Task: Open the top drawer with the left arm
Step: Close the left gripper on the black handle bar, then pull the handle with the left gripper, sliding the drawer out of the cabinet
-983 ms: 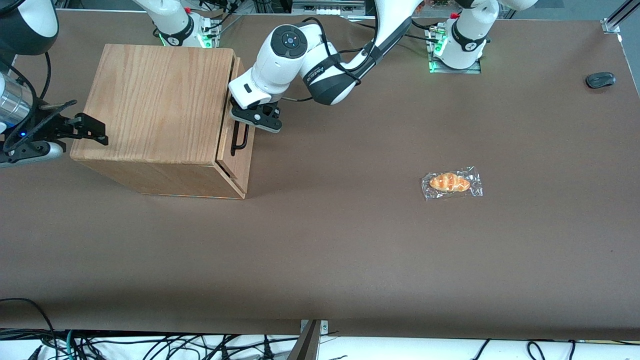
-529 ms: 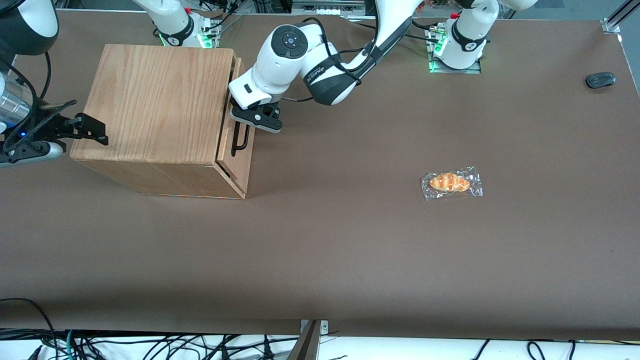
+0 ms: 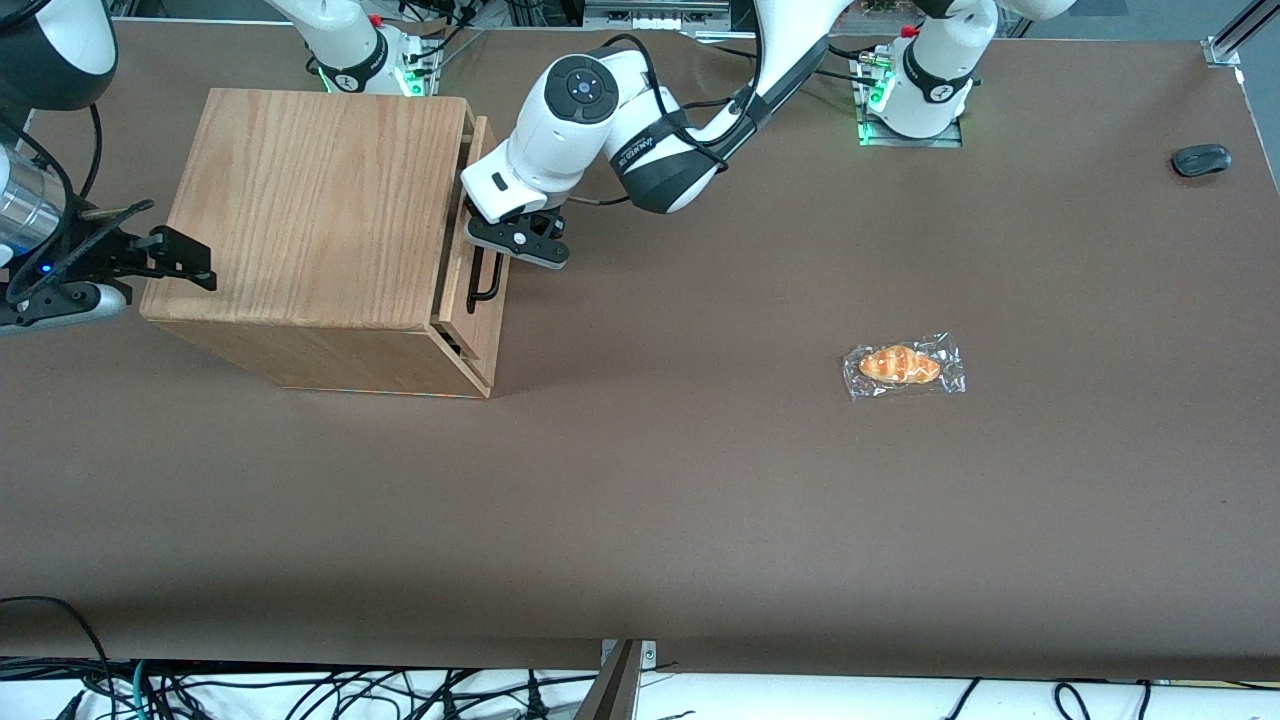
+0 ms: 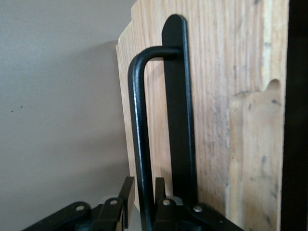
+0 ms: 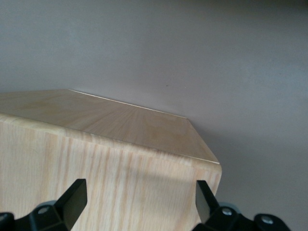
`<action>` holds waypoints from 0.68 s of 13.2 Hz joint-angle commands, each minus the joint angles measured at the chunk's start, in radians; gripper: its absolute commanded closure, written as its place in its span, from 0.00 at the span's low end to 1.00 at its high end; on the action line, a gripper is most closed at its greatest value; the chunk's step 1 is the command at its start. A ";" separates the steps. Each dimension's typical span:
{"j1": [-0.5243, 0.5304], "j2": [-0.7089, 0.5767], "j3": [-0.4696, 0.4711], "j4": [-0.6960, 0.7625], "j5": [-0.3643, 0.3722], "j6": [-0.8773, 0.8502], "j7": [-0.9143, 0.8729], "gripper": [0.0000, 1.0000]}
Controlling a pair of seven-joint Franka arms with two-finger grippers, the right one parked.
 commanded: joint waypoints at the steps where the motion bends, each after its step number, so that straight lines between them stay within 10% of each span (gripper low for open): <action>1: 0.047 -0.001 0.038 -0.001 0.033 -0.075 0.054 0.76; 9: 0.088 -0.004 0.033 0.000 0.033 -0.116 0.090 0.76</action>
